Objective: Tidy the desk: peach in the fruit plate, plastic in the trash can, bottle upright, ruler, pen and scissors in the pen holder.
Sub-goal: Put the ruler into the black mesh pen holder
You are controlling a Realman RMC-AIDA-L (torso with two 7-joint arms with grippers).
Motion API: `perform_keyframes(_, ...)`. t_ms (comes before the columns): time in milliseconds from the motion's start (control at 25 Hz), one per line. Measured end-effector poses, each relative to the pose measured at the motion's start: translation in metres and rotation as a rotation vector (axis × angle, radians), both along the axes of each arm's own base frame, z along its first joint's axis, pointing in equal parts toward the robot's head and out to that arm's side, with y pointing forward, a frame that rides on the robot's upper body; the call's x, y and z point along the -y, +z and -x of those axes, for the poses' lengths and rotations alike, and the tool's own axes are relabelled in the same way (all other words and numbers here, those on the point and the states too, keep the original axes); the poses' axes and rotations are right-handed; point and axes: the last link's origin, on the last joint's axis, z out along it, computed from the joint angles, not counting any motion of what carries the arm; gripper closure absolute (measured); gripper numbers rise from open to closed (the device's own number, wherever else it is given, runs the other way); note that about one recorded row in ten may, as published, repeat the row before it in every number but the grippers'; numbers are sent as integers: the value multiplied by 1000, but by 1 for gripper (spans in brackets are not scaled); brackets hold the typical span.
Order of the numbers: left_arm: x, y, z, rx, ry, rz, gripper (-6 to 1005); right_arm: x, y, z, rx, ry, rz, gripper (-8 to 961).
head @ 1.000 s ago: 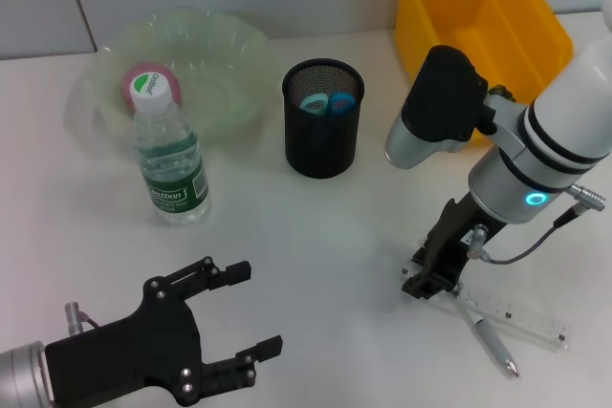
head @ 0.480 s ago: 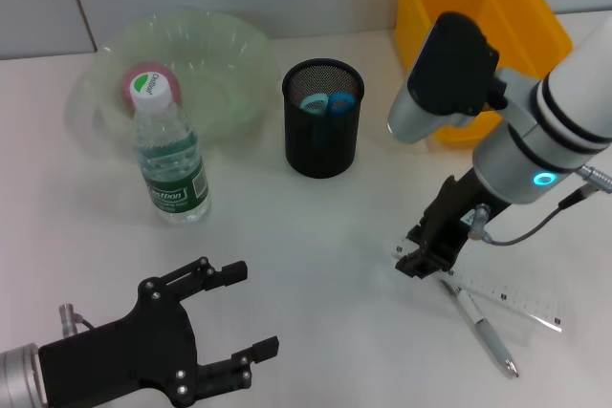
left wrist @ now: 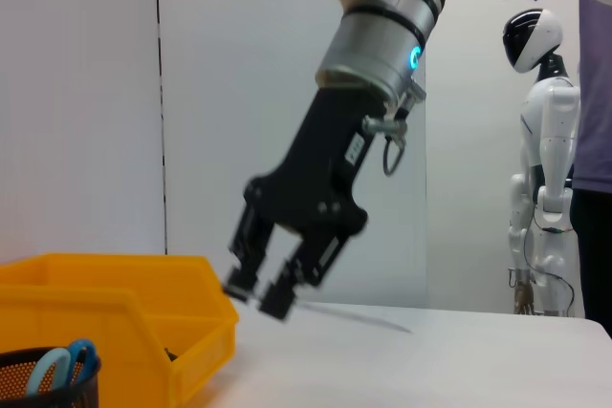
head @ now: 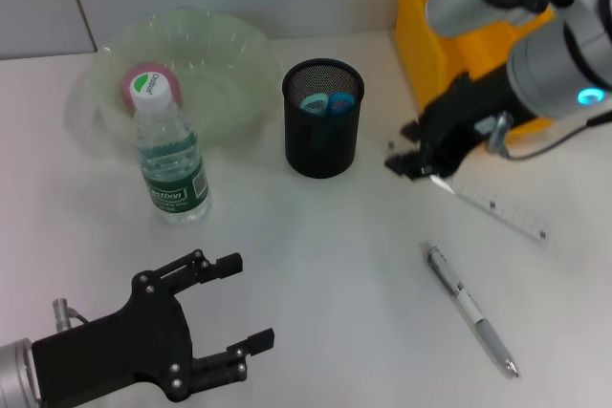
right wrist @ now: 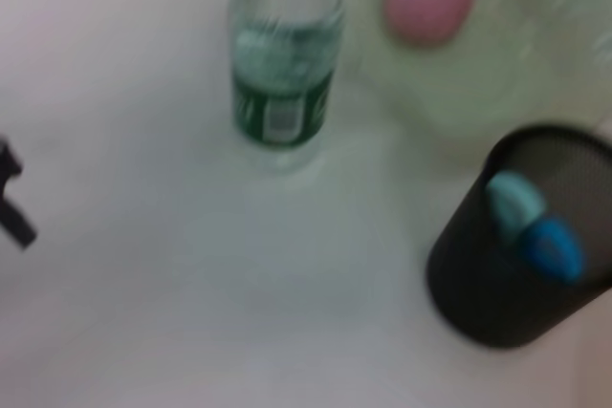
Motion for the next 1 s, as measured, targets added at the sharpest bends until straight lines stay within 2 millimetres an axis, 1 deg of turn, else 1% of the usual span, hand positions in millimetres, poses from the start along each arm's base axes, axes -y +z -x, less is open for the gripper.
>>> perform_keyframes(40, 0, 1, 0, 2, 1, -2, 204, 0, 7, 8, -17, 33, -36, 577)
perform_keyframes(80, 0, 1, 0, 2, 1, -3, 204, 0, 7, 8, -17, 33, -36, 577)
perform_keyframes(200, -1, 1, -1, 3, -4, -3, 204, -1, 16, 21, -54, 89, -91, 577)
perform_keyframes(240, -2, 1, -1, 4, -6, -3, 204, -4, 23, 28, -83, 115, -135, 577)
perform_keyframes(280, -2, 1, -1, 4, -6, -3, 204, -4, 23, 28, -83, 115, -135, 577)
perform_keyframes(360, -2, 2, -1, 5, -4, -8, 204, -7, 29, 32, -120, 130, -187, 577)
perform_keyframes(440, -3, 4, 0, 7, 0, -16, 204, -11, 34, 39, -201, 156, -242, 577)
perform_keyframes(680, -4, 5, -1, 8, -2, -20, 204, -17, 39, 45, -298, 216, -306, 577)
perform_keyframes(800, -5, 5, -1, 7, -3, -20, 204, -21, 41, 48, -380, 275, -345, 577)
perform_keyframes(840, -5, 5, -1, 7, -4, -20, 204, -24, 38, 47, -429, 304, -353, 577)
perform_keyframes(880, -5, 5, -1, 7, -4, -20, 204, -24, 38, 47, -429, 304, -353, 577)
perform_keyframes(1000, -4, 5, 0, 6, -3, -21, 203, -29, 29, 42, -499, 345, -348, 577)
